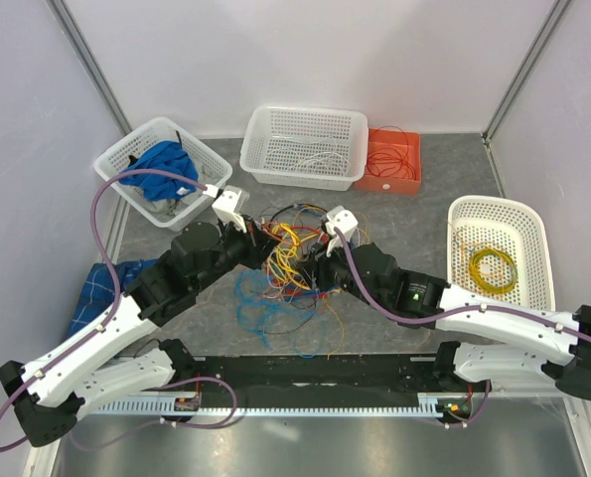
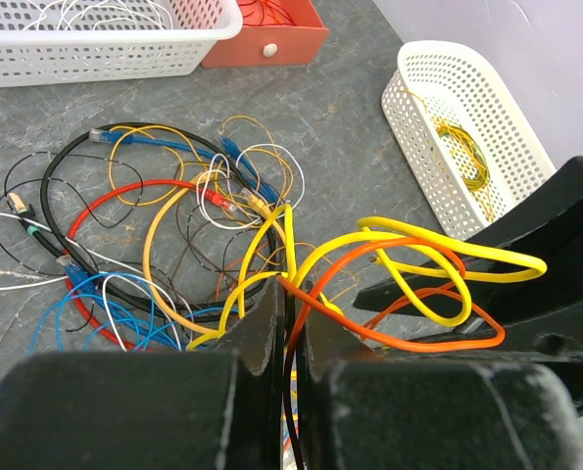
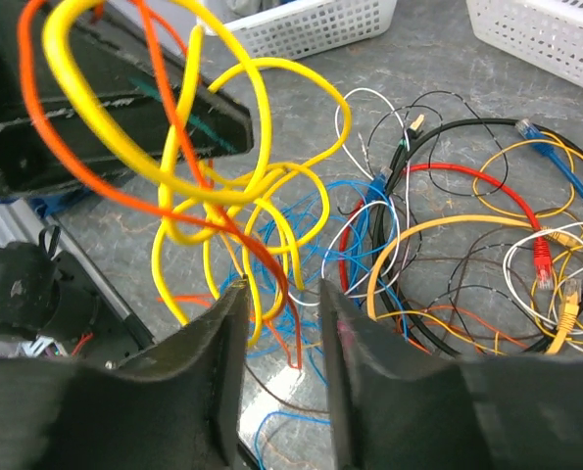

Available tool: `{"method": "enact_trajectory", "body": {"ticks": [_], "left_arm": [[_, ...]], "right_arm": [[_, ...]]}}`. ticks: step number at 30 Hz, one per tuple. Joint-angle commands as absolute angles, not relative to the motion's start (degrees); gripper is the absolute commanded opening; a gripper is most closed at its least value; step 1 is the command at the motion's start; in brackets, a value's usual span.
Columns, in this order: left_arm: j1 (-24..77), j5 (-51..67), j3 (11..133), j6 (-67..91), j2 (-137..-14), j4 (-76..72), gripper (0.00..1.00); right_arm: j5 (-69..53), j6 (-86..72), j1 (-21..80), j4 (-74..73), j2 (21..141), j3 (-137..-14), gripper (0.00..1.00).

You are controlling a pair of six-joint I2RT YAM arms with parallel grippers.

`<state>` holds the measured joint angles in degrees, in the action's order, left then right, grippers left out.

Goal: Untangle the cables

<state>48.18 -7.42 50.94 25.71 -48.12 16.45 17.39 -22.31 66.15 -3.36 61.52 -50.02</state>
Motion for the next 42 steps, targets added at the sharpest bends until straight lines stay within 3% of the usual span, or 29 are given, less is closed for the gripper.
{"method": "enact_trajectory", "body": {"ticks": [1,3,5,7,8,9,10,11,12,19,30,35,42], "left_arm": [[47.99,-6.86,53.00,24.61,-47.73,15.47,0.02],[47.99,-6.86,52.30,24.78,-47.11,15.38,0.02],[47.99,-7.73,52.03,24.79,-46.32,16.08,0.02],[47.99,-9.66,52.12,24.70,-45.71,17.39,0.03],[47.99,-10.54,52.21,24.78,-45.18,18.01,0.12],[47.99,-12.81,52.38,25.13,-44.83,18.80,0.31],[47.99,-14.14,52.56,25.48,-44.65,20.20,0.66],[47.99,-15.19,52.56,26.01,-44.47,21.00,0.79],[47.99,-17.21,52.65,26.19,-44.04,21.70,0.99],[47.99,-19.69,51.77,26.72,-41.75,23.20,1.00],[47.99,-16.70,48.69,28.74,-39.29,18.72,0.99],[47.99,-15.47,47.03,30.23,-38.50,18.72,0.99],[47.99,-15.99,43.86,31.46,-36.04,16.97,0.98]], "right_arm": [[21.08,-20.57,66.36,2.46,63.02,-53.00,0.35],[23.54,-20.04,66.27,2.81,62.76,-53.26,0.23],[26.79,-18.81,66.27,2.29,61.70,-54.40,0.03],[30.30,-17.33,66.27,0.36,59.60,-56.24,0.00],[31.63,-16.71,66.27,0.09,58.81,-57.12,0.00],[33.12,-16.09,66.27,-2.96,58.10,-59.48,0.00],[36.35,-15.39,66.18,-4.38,56.79,-60.89,0.00],[37.60,-14.16,66.27,-6.92,56.17,-62.39,0.00],[38.92,-13.54,66.27,-7.90,55.64,-65.19,0.00],[43.76,-10.99,66.27,-15.73,55.28,-74.88,0.00],[53.43,-9.58,64.78,-17.14,60.46,-76.73,0.00],[45.73,-14.49,55.74,-19.50,63.10,-78.22,0.00],[37.99,-19.24,52.73,-19.69,63.99,-76.82,0.00]]}}
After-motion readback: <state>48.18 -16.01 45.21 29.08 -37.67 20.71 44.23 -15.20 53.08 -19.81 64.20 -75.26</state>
